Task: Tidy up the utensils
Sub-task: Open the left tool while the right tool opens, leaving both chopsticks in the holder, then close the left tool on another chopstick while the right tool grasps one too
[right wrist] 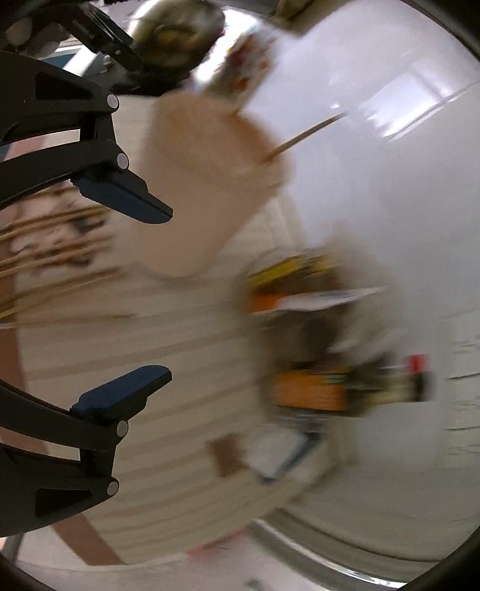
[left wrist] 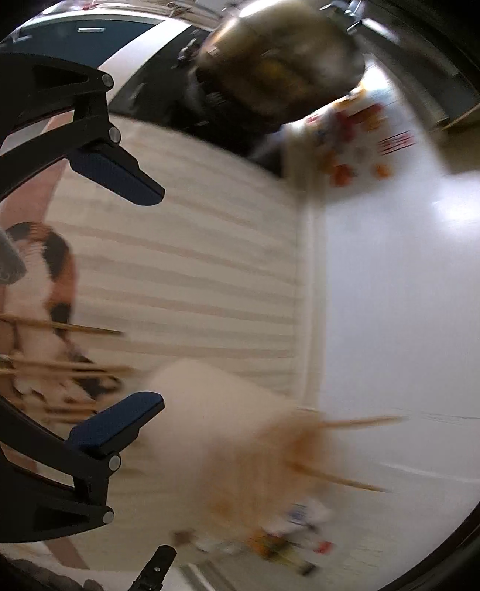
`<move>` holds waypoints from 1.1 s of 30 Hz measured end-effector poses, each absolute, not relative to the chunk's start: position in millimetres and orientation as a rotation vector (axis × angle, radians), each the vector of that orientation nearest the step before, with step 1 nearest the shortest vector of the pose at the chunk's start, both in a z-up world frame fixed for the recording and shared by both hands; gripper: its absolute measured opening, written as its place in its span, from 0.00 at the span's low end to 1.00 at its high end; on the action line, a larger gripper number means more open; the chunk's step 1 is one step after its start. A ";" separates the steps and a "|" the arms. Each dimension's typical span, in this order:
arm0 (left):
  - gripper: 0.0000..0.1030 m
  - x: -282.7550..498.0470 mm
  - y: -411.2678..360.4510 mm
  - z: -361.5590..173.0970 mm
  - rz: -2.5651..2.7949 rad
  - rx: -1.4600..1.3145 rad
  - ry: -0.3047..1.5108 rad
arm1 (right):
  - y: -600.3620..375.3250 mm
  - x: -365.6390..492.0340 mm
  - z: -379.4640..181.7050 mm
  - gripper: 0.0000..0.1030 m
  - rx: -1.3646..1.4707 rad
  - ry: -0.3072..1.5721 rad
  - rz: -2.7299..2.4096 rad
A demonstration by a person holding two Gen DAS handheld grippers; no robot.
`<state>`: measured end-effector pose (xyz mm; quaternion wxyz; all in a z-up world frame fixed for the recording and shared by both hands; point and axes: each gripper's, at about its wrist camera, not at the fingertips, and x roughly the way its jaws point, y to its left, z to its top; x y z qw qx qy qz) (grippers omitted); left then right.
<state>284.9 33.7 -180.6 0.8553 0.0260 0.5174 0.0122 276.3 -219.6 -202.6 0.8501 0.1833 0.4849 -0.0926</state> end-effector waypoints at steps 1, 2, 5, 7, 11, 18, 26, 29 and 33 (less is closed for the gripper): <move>0.98 283.0 33.7 -200.9 0.026 0.064 1.138 | -218.6 275.7 -214.0 0.70 0.385 1.056 -0.195; 0.96 282.0 33.8 -214.2 0.020 0.066 1.170 | -218.2 275.0 -229.3 0.64 0.388 1.099 -0.189; 0.87 276.8 34.5 -253.8 0.023 0.077 1.265 | -215.8 273.3 -278.1 0.45 0.395 1.230 -0.162; 0.79 273.2 35.8 -278.4 0.008 0.059 1.335 | -212.9 270.6 -299.2 0.35 0.378 1.273 -0.157; 0.55 261.0 31.3 -315.8 -0.023 0.066 1.437 | -206.7 268.3 -324.4 0.32 0.346 1.338 -0.154; 0.47 246.5 24.2 -346.1 -0.036 0.109 1.500 | -196.2 265.2 -346.4 0.32 0.238 1.412 -0.171; 0.35 235.8 16.6 -358.0 -0.062 0.105 1.502 | -197.8 256.8 -365.2 0.32 0.227 1.482 -0.206; 0.22 233.5 14.4 -359.5 -0.076 0.104 1.500 | -197.9 252.9 -369.6 0.32 0.203 1.484 -0.204; 0.05 240.8 12.3 -357.3 -0.093 0.117 1.502 | -195.9 247.5 -372.3 0.11 0.139 1.488 -0.213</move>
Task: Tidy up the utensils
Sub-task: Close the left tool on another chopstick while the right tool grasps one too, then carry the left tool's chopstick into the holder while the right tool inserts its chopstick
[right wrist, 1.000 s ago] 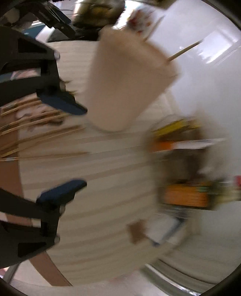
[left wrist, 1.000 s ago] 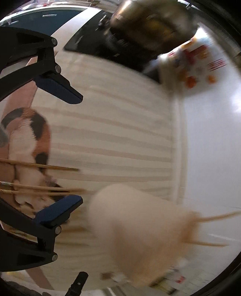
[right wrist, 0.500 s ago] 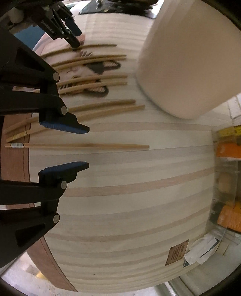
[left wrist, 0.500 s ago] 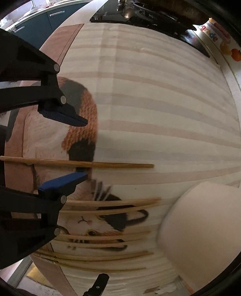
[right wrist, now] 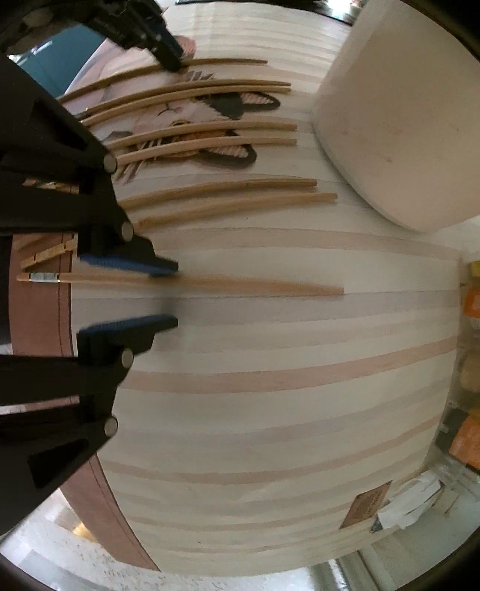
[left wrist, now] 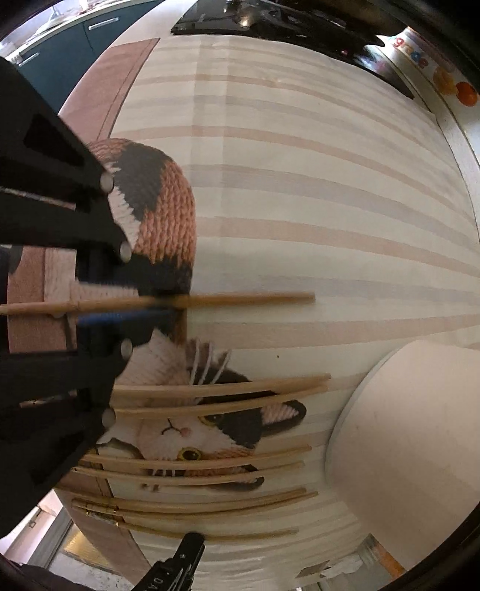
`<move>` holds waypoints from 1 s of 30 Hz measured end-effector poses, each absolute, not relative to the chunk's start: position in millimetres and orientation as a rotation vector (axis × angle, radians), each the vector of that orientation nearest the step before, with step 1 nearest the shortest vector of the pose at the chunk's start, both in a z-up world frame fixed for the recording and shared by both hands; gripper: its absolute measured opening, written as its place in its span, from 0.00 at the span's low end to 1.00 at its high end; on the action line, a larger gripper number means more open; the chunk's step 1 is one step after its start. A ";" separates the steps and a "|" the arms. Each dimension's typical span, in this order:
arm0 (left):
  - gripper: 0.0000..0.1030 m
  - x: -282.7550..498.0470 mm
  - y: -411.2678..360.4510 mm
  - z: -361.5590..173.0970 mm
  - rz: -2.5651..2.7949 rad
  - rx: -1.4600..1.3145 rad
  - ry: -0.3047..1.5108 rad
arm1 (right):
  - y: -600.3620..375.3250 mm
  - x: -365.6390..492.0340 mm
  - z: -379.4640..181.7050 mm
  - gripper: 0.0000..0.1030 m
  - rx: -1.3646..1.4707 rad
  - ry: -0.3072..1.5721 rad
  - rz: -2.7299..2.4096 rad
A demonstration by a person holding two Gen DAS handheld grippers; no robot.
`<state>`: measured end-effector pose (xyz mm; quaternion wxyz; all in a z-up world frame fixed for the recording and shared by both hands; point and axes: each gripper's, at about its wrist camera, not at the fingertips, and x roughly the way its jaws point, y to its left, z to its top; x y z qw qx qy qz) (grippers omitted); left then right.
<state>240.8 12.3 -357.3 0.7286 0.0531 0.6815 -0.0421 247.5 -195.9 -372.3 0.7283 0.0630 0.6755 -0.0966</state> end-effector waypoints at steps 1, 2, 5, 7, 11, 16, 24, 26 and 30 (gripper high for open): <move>0.05 245.8 13.3 -358.1 -0.093 0.122 1.502 | -192.6 246.6 -372.1 0.08 0.132 1.490 -0.216; 0.05 247.4 13.5 -358.8 -0.091 0.123 1.501 | -192.7 241.4 -372.5 0.08 0.136 1.494 -0.213; 0.05 255.5 15.0 -360.4 -0.082 0.117 1.495 | -200.9 232.3 -373.7 0.07 0.141 1.511 -0.217; 0.04 264.1 17.1 -360.9 -0.077 0.112 1.488 | -215.3 217.8 -376.1 0.07 0.144 1.516 -0.216; 0.04 279.5 18.9 -363.4 -0.100 0.072 1.497 | -227.0 208.0 -377.0 0.07 0.145 1.524 -0.225; 0.07 290.3 24.8 -367.6 -0.160 0.006 1.570 | -226.2 216.9 -379.3 0.07 0.123 1.527 -0.227; 0.05 283.7 19.3 -366.3 -0.144 0.058 1.570 | -217.2 225.6 -378.5 0.08 0.132 1.543 -0.236; 0.05 280.1 6.7 -365.4 -0.136 0.089 1.556 | -190.4 234.7 -382.9 0.08 0.121 1.539 -0.237; 0.05 281.0 7.1 -355.6 -0.083 0.093 1.522 | -180.5 246.5 -381.3 0.07 0.168 1.515 -0.242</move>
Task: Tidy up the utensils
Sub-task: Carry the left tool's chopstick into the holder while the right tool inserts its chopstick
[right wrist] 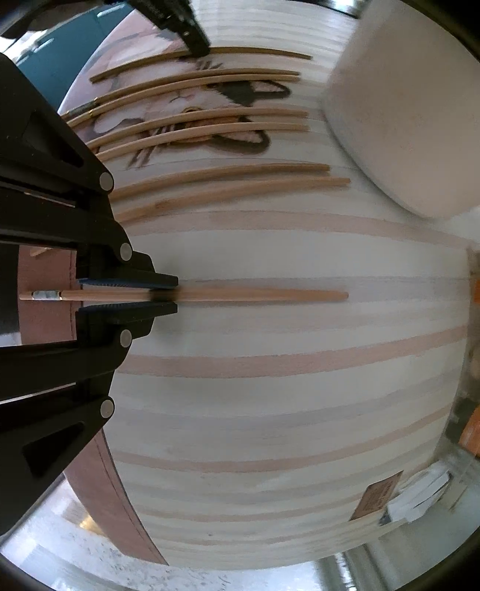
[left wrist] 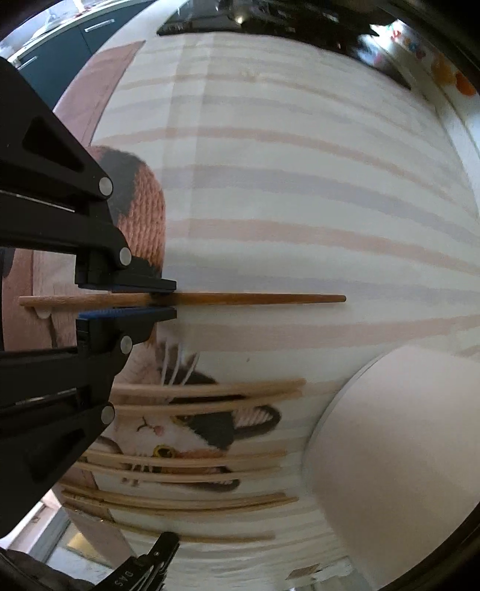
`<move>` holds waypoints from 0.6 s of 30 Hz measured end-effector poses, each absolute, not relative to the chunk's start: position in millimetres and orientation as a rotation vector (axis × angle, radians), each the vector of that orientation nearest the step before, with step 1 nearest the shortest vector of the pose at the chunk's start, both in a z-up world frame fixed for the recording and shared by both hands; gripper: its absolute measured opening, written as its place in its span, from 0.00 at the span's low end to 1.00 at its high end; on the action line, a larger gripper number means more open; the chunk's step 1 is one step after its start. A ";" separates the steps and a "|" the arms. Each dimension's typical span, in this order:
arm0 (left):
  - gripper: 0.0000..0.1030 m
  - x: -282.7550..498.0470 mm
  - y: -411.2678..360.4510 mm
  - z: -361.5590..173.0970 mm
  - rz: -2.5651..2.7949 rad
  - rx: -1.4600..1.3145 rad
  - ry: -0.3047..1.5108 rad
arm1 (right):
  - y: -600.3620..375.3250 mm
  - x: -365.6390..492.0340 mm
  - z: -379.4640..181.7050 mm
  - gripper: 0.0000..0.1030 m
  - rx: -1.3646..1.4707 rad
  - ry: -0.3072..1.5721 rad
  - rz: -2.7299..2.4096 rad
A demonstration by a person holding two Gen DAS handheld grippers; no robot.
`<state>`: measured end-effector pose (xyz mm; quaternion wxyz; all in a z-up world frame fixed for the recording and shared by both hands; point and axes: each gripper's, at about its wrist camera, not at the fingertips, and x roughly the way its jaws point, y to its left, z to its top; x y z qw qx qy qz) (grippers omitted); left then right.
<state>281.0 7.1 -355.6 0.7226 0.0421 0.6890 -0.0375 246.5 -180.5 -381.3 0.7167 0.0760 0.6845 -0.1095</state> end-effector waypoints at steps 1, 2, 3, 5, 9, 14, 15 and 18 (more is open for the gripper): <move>0.05 282.1 6.9 -350.5 -0.075 0.096 1.507 | -182.1 243.3 -380.1 0.07 0.184 1.507 -0.251; 0.05 281.5 7.7 -338.0 -0.059 0.110 1.471 | -186.0 242.1 -376.1 0.07 0.195 1.495 -0.258; 0.05 281.4 7.8 -325.6 -0.049 0.121 1.435 | -187.7 240.2 -371.3 0.07 0.204 1.475 -0.263; 0.05 281.2 8.4 -301.5 -0.035 0.121 1.373 | -195.3 235.8 -360.0 0.07 0.213 1.437 -0.267; 0.05 282.9 12.5 -250.9 -0.011 0.102 1.244 | -196.6 232.7 -324.2 0.07 0.211 1.319 -0.271; 0.05 278.9 25.0 -182.7 0.014 0.078 1.088 | -197.5 234.5 -276.9 0.07 0.211 1.193 -0.262; 0.05 279.9 25.9 -168.4 0.015 0.062 1.059 | -197.7 236.0 -264.0 0.07 0.215 1.162 -0.260; 0.05 280.0 33.0 -136.6 0.011 0.010 0.999 | -199.5 237.4 -232.2 0.07 0.241 1.088 -0.240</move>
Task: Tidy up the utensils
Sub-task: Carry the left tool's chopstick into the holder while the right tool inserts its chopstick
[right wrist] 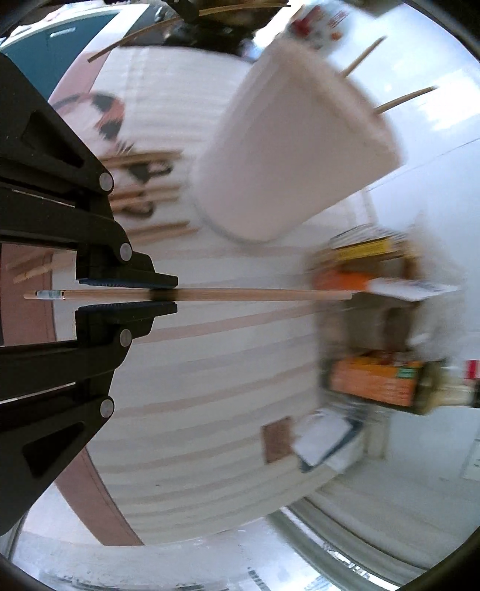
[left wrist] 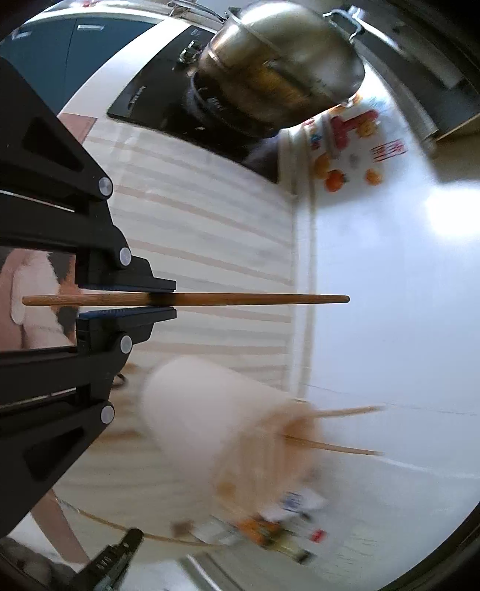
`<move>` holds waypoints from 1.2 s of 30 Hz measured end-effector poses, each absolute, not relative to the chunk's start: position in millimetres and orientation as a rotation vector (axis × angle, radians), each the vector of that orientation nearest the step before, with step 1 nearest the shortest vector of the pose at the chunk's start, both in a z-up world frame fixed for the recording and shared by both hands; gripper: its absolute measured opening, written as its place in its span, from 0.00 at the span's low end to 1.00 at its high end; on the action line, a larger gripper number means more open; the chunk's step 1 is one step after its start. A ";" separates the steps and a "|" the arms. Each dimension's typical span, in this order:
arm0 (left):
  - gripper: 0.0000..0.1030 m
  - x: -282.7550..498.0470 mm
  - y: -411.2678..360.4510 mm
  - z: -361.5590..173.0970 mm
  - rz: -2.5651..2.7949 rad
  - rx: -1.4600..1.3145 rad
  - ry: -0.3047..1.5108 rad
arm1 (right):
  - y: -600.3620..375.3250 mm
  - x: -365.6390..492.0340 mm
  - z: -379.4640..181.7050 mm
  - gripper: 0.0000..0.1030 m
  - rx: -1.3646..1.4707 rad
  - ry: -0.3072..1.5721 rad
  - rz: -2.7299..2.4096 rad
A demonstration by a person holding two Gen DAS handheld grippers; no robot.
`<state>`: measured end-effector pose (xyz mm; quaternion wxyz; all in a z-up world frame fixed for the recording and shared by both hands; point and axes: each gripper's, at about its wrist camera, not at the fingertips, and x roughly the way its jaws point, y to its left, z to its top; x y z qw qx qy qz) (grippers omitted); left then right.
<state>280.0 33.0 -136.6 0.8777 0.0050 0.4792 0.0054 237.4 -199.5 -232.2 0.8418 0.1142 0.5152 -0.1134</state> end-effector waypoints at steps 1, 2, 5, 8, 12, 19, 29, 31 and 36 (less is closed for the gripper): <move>0.05 278.8 37.2 -123.5 0.006 -0.020 0.967 | -201.0 239.1 -224.4 0.07 0.247 1.072 -0.234; 0.05 278.9 40.1 -112.2 0.001 -0.039 0.947 | -200.7 240.4 -208.2 0.07 0.263 1.035 -0.220; 0.05 278.3 46.6 -67.6 -0.029 -0.122 0.868 | -200.0 248.9 -175.9 0.07 0.303 0.958 -0.186; 0.05 279.1 47.3 -23.9 -0.070 -0.175 0.781 | -203.9 259.3 -133.7 0.07 0.368 0.864 -0.141; 0.05 294.1 41.3 11.3 -0.126 -0.239 0.707 | -204.0 284.1 -84.1 0.07 0.431 0.756 -0.081; 0.05 353.6 13.5 5.8 -0.177 -0.327 0.646 | -196.9 353.1 -55.1 0.07 0.448 0.617 -0.054; 0.05 422.4 -13.6 -56.7 -0.200 -0.376 0.671 | -176.6 419.6 -82.7 0.07 0.411 0.569 -0.080; 0.05 428.7 -18.6 -68.4 -0.202 -0.359 0.689 | -175.3 426.9 -90.9 0.07 0.399 0.569 -0.076; 0.05 432.6 -24.7 -89.9 -0.195 -0.313 0.714 | -174.6 433.0 -110.0 0.07 0.386 0.587 -0.061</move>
